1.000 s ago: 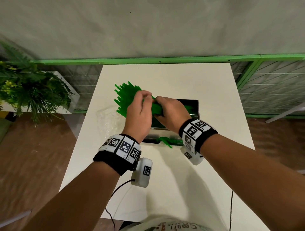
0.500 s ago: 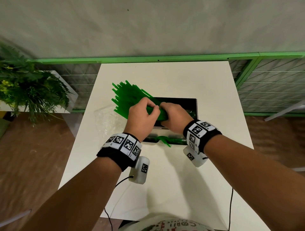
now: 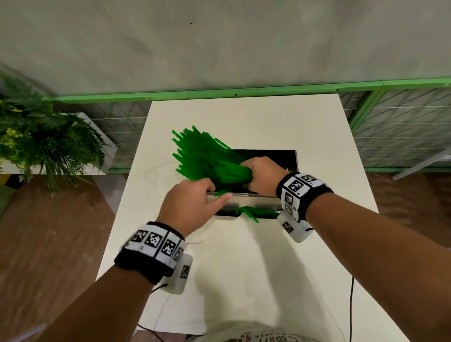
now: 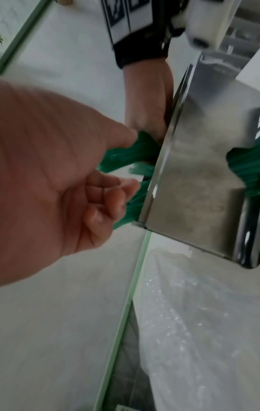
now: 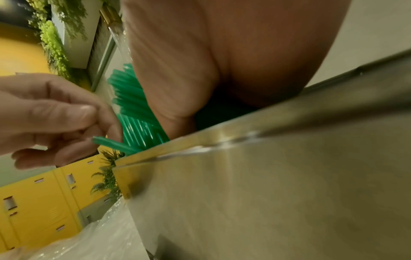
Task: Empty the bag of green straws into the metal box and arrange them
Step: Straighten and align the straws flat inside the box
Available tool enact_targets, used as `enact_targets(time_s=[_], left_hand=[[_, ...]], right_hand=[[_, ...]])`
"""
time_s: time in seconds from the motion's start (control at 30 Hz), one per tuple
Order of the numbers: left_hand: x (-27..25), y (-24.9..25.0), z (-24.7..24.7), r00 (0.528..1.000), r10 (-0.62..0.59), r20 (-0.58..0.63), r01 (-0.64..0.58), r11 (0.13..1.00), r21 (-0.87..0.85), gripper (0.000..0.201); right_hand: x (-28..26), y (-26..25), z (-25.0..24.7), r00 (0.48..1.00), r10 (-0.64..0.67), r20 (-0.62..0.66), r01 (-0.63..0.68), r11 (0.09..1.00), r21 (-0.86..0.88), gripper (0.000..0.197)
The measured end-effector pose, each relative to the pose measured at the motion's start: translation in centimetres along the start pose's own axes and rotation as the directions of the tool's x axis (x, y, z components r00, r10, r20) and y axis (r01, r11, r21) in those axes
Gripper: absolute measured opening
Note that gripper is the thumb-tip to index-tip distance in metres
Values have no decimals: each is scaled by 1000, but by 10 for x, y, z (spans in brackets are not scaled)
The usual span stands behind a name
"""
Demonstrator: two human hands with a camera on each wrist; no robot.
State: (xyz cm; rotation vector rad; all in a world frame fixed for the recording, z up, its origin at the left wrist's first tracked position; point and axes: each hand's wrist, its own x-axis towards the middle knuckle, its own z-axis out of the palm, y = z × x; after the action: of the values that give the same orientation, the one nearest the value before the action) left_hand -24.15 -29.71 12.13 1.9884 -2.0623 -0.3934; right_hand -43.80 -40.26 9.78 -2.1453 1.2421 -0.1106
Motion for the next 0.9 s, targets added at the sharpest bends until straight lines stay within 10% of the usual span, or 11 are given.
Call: enact_targets(time_s=[0.67,0.9], left_hand=[[22,-19,-16,996,-27,-87,-17,884,-467,18],[13,-44,-31,870,-30,-493,-222,868,-444,13]], right_hand=[[17,-10,17,981,89,-171,-99,994,-53,30],[16,-20,17,959,125,-256,-101,989,106,24]])
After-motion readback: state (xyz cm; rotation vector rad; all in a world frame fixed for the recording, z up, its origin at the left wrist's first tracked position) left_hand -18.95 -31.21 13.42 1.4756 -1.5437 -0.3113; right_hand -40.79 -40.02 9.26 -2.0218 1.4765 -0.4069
